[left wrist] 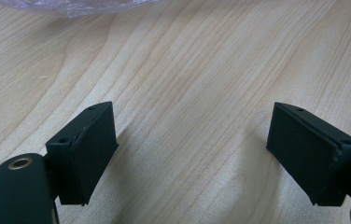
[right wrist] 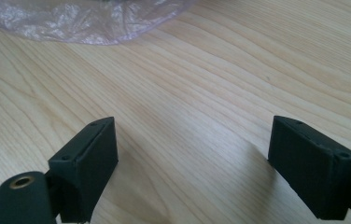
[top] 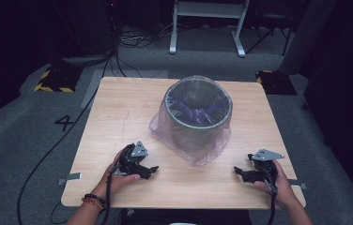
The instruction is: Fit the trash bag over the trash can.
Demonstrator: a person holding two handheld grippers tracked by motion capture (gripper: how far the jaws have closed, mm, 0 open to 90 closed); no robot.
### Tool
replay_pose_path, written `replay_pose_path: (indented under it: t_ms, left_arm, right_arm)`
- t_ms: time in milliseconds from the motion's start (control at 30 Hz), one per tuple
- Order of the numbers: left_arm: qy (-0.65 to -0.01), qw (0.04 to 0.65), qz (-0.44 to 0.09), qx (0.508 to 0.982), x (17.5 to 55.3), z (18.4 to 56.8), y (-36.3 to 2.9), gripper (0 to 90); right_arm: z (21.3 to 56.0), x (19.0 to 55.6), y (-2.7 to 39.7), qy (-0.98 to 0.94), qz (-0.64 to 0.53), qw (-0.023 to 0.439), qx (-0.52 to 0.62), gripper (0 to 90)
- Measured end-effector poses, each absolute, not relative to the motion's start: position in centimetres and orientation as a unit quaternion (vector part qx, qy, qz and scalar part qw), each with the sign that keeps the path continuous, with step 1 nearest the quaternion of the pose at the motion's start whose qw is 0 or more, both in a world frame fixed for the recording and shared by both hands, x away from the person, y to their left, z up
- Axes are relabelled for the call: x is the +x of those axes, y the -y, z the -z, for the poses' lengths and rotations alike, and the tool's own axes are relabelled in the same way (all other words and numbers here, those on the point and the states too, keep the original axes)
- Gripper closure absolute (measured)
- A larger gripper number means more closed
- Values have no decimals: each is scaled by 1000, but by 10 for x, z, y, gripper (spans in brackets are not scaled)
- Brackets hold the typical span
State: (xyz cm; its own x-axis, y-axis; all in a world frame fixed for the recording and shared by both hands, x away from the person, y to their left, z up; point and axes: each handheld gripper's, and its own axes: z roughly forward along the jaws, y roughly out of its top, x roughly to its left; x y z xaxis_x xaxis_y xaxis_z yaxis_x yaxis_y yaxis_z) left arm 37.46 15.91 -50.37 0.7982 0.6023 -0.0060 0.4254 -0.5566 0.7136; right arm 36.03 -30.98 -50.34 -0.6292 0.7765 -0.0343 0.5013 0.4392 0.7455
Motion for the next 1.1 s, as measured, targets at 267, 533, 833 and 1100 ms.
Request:
replay_pose_path:
  t_ms: [267,533,833,1100]
  left_arm:
    - [-295,368,-118,874,375,504,-159,152]
    - [-293,367,-119,875,377,504,-158,149]
    - [-293,367,-118,875,376,504,-158,149]
    - [-291,368,-117,875,376,504,-158,151]
  right_arm:
    - [504,355,328,-815,-359,185,415,149]
    - [504,353,338,-810,-357,189,425,149]
    - [504,353,341,-809,-356,191,427,149]
    - [504,353,341,-808,-355,192,428,147]
